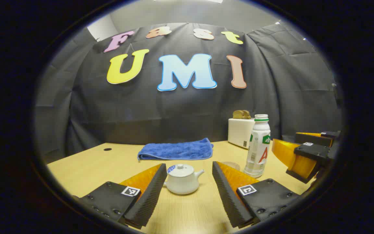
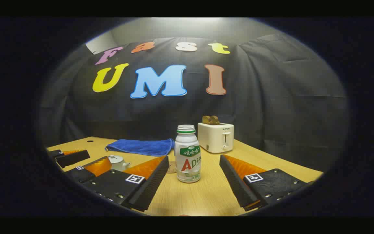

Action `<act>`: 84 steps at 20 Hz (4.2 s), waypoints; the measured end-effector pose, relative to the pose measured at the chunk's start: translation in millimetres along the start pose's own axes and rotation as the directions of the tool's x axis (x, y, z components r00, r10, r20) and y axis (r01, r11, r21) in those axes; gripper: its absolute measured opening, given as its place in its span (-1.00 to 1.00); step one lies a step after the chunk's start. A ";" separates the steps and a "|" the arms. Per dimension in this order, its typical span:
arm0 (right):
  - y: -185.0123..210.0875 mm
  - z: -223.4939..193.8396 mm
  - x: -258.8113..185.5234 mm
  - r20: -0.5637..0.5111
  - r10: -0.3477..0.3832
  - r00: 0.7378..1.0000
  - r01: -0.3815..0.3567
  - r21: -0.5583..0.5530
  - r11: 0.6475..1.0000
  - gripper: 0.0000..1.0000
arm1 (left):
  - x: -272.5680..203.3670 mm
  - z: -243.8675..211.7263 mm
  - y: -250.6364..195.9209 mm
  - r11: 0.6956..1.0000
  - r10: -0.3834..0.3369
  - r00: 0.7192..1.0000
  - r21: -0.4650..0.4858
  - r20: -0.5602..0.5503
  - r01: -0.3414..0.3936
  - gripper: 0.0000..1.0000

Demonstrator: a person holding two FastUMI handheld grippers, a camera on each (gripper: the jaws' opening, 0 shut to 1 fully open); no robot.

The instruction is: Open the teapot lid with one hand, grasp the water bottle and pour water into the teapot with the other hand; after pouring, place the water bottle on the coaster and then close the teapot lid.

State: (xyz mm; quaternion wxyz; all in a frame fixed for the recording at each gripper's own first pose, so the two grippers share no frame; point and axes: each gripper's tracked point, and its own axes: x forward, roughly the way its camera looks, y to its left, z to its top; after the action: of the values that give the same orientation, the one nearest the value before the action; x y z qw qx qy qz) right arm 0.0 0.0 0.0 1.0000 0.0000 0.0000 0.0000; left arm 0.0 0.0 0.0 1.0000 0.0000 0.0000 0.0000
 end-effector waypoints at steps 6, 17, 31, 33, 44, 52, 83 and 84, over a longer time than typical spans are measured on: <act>0.2 15.5 8.9 0.010 0.027 1.000 -0.027 -0.016 1.000 0.94 | 38.0 -0.1 15.2 1.000 0.022 1.000 -0.004 -0.022 -0.022 0.89; 4.2 17.2 25.6 0.002 0.067 0.998 -0.067 -0.005 0.998 0.93 | 88.5 -23.6 21.9 0.999 0.036 0.993 -0.013 -0.111 -0.038 0.19; -5.5 1.3 33.7 -0.041 0.063 0.997 -0.062 0.020 0.998 0.93 | 97.1 -30.8 20.1 0.997 0.050 0.987 0.071 -0.151 -0.039 -0.54; -5.7 -0.2 34.3 -0.046 0.062 0.997 -0.062 0.018 0.998 0.93 | 97.4 -30.1 21.1 0.998 0.042 0.986 0.054 -0.159 -0.033 -0.57; 1.6 -20.3 42.1 -0.100 0.096 0.990 -0.093 0.039 0.995 0.94 | 94.3 -1.2 24.5 0.999 0.007 0.992 -0.035 -0.129 -0.012 -0.61; 5.2 -25.1 61.0 -0.095 0.095 0.991 -0.097 -0.018 0.995 0.93 | 61.8 32.6 31.2 0.997 -0.025 0.996 -0.080 -0.086 0.018 -0.63; 43.4 -40.7 77.1 -0.171 0.057 0.984 -0.128 -0.441 0.889 0.45 | -9.3 7.7 138.8 0.987 0.040 0.995 -0.151 -0.096 -0.055 -0.61; 45.8 -39.2 76.7 -0.161 0.051 0.986 -0.123 -0.480 0.868 0.45 | -10.3 6.0 140.2 0.987 0.039 0.995 -0.154 -0.095 -0.053 -0.61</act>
State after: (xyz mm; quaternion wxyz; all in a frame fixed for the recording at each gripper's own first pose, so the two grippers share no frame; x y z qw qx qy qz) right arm 76.7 45.8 -39.2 0.9639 -0.2525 0.0719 0.0451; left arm -10.3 140.2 6.0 0.9956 -0.0782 0.0460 0.0232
